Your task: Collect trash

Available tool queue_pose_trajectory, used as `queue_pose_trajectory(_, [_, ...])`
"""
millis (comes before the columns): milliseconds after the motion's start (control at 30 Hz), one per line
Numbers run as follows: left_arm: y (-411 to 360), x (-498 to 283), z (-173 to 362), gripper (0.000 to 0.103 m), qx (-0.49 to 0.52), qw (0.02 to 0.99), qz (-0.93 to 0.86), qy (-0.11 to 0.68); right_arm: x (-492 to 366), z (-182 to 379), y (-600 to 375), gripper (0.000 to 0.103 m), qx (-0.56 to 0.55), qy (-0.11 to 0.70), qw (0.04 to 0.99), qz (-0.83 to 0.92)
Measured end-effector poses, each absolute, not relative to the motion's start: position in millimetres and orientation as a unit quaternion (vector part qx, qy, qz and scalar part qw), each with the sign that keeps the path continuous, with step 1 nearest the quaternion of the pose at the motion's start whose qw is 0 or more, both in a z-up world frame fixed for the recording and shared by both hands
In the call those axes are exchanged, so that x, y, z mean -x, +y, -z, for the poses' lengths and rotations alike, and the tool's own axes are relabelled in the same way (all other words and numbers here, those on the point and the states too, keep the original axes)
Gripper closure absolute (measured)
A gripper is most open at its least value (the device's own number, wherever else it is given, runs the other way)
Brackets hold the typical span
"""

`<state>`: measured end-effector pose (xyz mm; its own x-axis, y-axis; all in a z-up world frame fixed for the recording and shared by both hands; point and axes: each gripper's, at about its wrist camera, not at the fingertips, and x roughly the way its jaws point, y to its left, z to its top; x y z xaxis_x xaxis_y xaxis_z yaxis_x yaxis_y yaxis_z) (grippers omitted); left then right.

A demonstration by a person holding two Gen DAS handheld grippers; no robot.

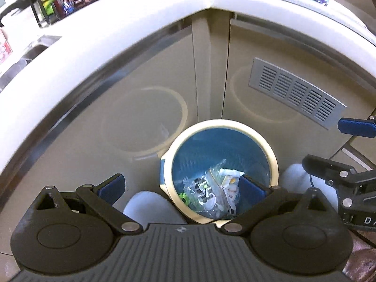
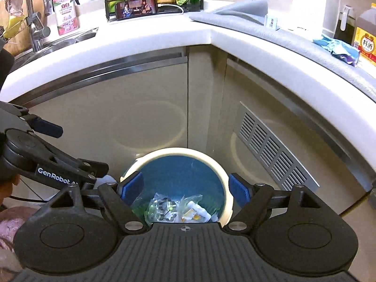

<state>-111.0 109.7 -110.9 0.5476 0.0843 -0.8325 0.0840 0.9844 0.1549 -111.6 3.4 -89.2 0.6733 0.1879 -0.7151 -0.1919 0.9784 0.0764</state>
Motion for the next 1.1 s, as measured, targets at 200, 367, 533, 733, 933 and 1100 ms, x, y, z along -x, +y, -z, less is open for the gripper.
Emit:
queue_pose_trajectory(200, [106.8,113.5,107.9,0.0,-0.098,0.879,-0.001,0.467,114.0,87.1,3.5,0.021,0.004,0.388,0.916,-0.106])
queue_pose_trajectory(367, [106.7,114.8,106.0,0.0,-0.099,0.88,-0.002,0.465,113.9,87.4,3.8,0.021,0.006,0.388,0.916,-0.106])
queue_pose_trajectory(533, [106.3,115.5,106.4,0.0,-0.102,0.88,0.0,0.464,114.3,88.5,3.8,0.021,0.005,0.388,0.916,-0.104])
queue_pose_trajectory(733, [106.8,115.1,106.7,0.0,-0.102,0.88,-0.001,0.465,114.1,90.0,3.4,0.02,0.003,0.391,0.914,-0.104])
queue_pose_trajectory(933, [106.6,115.3,107.1,0.0,-0.102,0.879,0.0,0.465,113.4,91.1,3.2,0.019,0.003,0.393,0.913,-0.104])
queue_pose_trajectory(1100, [107.1,115.1,109.2,0.0,-0.102,0.878,0.0,0.468,111.8,93.3,3.8,0.019,0.002,0.398,0.911,-0.105])
